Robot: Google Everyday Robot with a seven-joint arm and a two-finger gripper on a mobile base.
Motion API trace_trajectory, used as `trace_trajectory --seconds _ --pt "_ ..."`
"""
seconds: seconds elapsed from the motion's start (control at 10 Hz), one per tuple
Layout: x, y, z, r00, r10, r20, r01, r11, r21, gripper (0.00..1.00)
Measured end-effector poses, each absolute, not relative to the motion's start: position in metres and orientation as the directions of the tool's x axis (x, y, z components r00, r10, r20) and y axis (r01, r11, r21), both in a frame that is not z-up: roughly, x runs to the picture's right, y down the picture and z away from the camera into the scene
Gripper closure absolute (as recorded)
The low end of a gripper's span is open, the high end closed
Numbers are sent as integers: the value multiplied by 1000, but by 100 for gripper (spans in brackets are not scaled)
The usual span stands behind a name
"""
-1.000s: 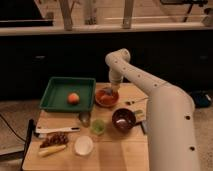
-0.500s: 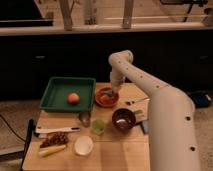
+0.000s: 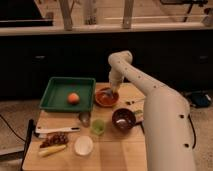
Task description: Wipe red bowl with towel
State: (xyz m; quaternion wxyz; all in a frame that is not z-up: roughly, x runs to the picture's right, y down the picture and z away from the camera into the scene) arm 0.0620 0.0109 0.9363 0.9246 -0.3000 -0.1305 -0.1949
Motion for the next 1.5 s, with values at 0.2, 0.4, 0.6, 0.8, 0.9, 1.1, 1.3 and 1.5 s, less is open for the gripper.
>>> trace_trajectory --seconds 0.2,0.4,0.6,0.8,0.9,1.1,1.3,1.5 --pt "49 11 938 871 -304 385 473 730 -493 100" --pt "31 16 937 838 -336 430 526 705 -476 100" --pt "23 28 930 802 -363 474 577 674 -461 100" --pt "24 40 918 777 -379 502 610 650 -453 100" --pt "27 46 912 770 -384 510 619 644 -450 100" --pt "50 54 905 769 -384 511 620 639 -455 100" --pt "70 54 904 785 -378 490 604 644 -470 100" --pt "83 45 911 812 -367 453 570 663 -485 100"
